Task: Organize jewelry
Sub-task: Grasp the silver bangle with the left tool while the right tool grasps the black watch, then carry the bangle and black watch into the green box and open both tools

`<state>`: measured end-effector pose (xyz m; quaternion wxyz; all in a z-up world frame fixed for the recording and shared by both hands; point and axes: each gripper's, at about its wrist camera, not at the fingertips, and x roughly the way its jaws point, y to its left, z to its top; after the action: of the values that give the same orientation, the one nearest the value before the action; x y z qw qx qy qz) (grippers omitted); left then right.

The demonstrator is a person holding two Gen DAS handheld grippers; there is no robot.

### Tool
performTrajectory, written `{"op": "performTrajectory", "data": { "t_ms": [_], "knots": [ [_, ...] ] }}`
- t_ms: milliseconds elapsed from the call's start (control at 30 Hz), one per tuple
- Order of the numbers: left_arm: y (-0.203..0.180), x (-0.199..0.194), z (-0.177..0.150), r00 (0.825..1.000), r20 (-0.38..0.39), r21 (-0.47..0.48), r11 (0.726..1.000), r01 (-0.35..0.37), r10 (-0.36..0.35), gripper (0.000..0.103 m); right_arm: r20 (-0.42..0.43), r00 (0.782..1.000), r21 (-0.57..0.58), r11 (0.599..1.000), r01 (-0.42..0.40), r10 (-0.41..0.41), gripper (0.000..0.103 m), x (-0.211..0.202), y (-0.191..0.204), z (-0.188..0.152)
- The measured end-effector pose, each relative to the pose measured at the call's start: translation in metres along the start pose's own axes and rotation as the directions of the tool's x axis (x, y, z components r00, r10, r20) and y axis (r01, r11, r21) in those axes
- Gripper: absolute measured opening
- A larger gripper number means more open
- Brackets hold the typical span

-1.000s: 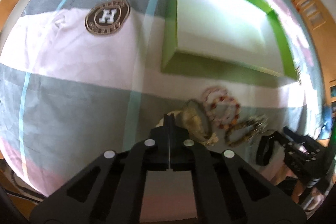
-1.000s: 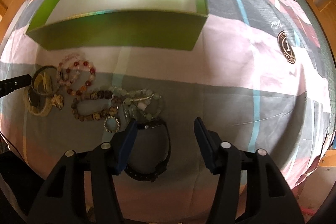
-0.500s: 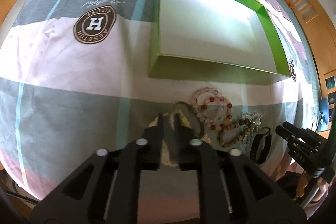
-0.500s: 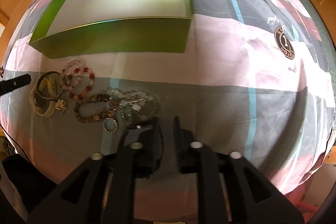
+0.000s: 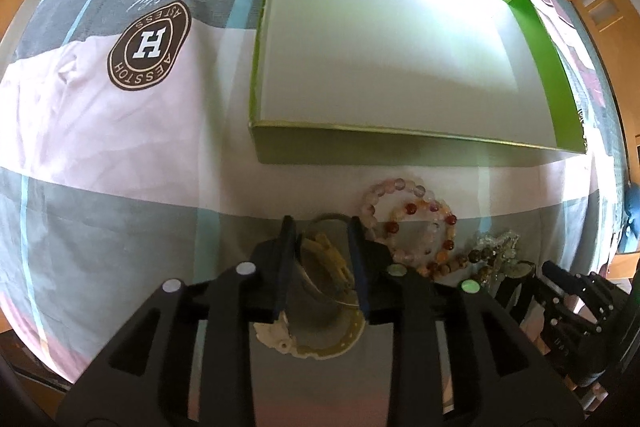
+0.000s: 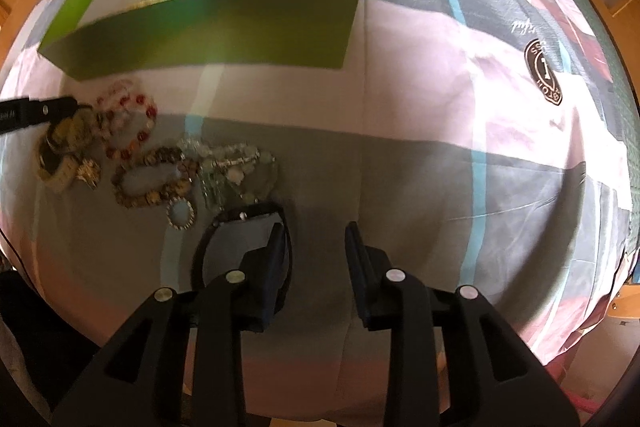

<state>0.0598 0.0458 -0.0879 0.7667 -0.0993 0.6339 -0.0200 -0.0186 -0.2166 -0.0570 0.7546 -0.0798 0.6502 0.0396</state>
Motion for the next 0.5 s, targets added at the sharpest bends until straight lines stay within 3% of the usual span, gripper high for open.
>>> {"op": "performTrajectory", "data": {
  "t_ms": [133, 200, 267, 367, 433, 500],
  "knots": [
    [0.003, -0.001, 0.002, 0.999, -0.006, -0.011, 0.999, 0.031, -0.031, 0.033, -0.008, 1.0, -0.01, 1.0, 0.004, -0.004, 0.031, 0.007, 0.001, 0.001],
    [0.003, -0.002, 0.003, 0.999, -0.004, -0.018, 0.998, 0.054, -0.054, 0.04, -0.01, 1.0, -0.013, 1.0, 0.005, -0.006, 0.031, 0.011, 0.002, 0.003],
    [0.001, -0.004, 0.003, 0.999, 0.005, -0.01, 0.999, 0.032, -0.032, 0.04, -0.013, 1.0, -0.019, 1.0, 0.008, -0.008, 0.031, 0.013, 0.004, 0.003],
    [0.001, 0.002, 0.001, 1.0, -0.017, 0.01, 1.0, -0.016, 0.016, 0.019, -0.019, 1.0, -0.03, 1.0, 0.003, -0.004, 0.022, 0.014, 0.011, 0.0],
    [0.0, 0.004, 0.001, 0.999, -0.016, 0.011, 1.0, -0.027, 0.027, 0.019, -0.026, 1.0, -0.038, 0.999, -0.002, 0.001, 0.013, 0.022, 0.015, -0.006],
    [-0.002, 0.002, 0.001, 1.0, -0.017, 0.012, 1.0, -0.013, 0.014, 0.01, -0.026, 1.0, -0.043, 0.999, -0.007, 0.005, 0.008, 0.025, 0.021, -0.005]
  ]
}}
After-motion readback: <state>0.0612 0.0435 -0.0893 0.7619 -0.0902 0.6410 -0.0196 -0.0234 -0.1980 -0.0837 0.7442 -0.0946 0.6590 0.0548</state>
